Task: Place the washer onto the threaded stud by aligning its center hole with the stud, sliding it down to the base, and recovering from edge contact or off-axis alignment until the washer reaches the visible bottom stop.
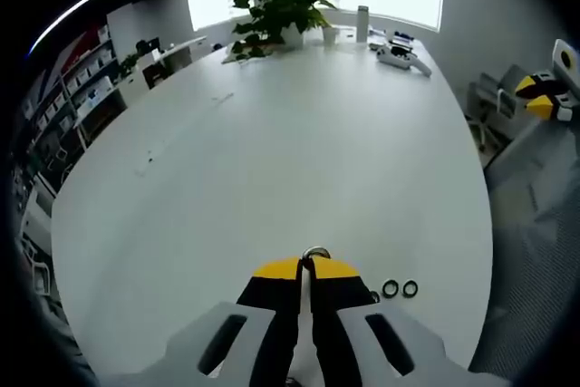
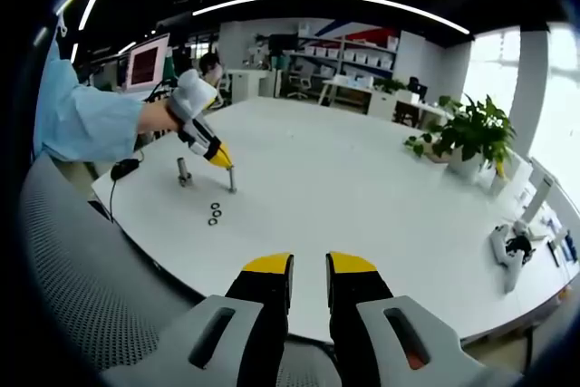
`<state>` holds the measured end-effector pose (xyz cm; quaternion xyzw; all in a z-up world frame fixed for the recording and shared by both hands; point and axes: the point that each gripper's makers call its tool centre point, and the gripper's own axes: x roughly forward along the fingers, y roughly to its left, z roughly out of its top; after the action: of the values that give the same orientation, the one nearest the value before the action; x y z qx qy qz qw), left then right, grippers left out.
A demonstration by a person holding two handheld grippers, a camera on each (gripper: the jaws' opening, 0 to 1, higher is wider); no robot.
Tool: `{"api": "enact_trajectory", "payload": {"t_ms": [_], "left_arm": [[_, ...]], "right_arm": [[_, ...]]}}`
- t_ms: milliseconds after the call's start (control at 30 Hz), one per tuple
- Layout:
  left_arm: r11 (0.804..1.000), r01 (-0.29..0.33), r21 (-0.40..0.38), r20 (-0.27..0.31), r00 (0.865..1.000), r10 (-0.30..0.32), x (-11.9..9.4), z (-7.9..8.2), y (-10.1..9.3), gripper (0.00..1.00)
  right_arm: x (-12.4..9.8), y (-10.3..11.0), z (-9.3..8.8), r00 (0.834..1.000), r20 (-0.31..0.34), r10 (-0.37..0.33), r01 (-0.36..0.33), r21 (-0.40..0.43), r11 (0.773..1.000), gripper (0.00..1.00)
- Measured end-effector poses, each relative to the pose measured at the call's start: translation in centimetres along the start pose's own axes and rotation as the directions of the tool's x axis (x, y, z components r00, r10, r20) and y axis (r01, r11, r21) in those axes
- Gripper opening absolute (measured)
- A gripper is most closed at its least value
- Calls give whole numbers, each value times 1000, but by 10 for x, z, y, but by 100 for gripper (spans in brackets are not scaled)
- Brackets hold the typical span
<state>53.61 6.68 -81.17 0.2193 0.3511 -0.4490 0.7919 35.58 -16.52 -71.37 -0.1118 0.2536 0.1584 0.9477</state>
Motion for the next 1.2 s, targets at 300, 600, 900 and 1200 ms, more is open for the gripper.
{"api": "enact_trajectory", "payload": {"t_ms": [300, 600, 900, 1200], "left_arm": [[1000, 3, 0, 11, 1000, -3, -1, 4, 1, 0], [1000, 16, 17, 16, 1000, -17, -1, 5, 0, 1], [1000, 17, 25, 13, 1000, -18, 0, 4, 0, 1], [1000, 21, 20, 14, 1000, -21, -1, 3, 0, 2]], "right_arm": [[0, 0, 0, 1000, 1, -2, 2, 3, 1000, 17], [0, -1, 0, 1000, 3, -3, 3, 6, 1000, 17], [0, -1, 0, 1000, 2, -3, 3, 8, 1000, 17], [0, -1, 0, 1000, 1, -3, 3, 8, 1000, 17]]}}
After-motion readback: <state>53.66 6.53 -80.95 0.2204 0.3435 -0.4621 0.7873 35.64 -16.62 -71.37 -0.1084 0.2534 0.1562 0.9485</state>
